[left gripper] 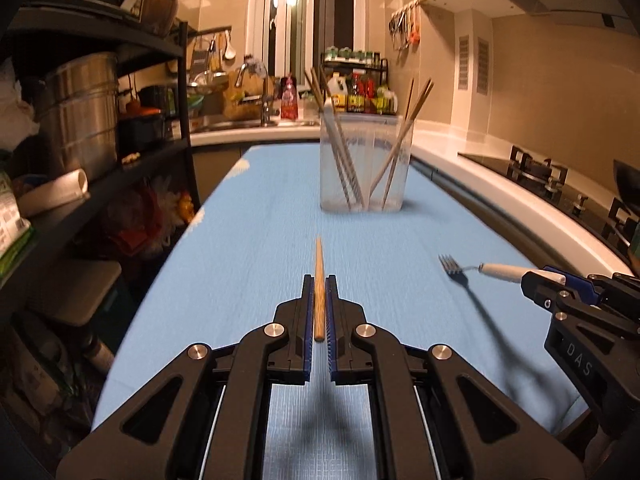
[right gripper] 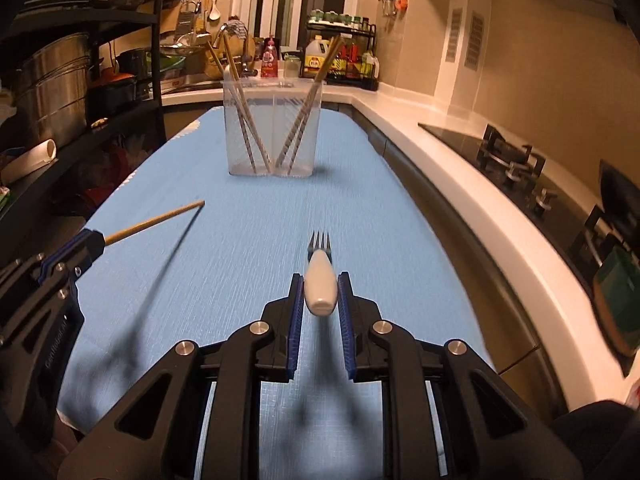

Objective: Organize utensils

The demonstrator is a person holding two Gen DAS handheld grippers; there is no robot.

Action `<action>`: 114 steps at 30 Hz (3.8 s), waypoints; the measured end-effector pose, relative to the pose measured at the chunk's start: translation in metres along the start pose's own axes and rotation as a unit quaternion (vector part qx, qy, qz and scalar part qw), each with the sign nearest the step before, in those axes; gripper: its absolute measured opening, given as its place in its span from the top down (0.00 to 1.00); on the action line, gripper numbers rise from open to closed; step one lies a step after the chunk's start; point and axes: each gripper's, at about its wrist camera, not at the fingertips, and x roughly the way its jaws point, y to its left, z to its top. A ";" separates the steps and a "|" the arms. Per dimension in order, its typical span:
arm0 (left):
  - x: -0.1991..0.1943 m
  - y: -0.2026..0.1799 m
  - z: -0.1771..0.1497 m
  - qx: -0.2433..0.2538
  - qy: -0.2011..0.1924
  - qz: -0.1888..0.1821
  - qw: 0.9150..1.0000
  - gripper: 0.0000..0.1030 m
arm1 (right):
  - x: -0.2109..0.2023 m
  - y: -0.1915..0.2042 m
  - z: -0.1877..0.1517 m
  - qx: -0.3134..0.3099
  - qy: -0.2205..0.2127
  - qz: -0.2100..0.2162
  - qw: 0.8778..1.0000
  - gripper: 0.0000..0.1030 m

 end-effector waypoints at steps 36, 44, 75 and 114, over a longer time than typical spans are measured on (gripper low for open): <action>0.038 0.005 0.194 -0.009 0.028 -0.096 0.995 0.95 | -0.002 -0.032 0.191 -0.006 -0.039 0.088 0.995 0.84; 0.054 -0.006 0.274 0.010 0.013 -0.091 0.996 0.95 | 0.007 -0.020 0.268 -0.011 -0.062 0.101 0.993 0.84; 0.148 -0.011 0.304 0.010 -0.004 -0.060 0.998 0.64 | 0.120 -0.020 0.288 0.028 -0.053 0.107 0.992 0.52; 0.102 0.010 0.111 -0.019 0.066 -0.020 0.997 0.09 | 0.065 -0.035 0.116 0.038 -0.049 0.025 0.998 0.05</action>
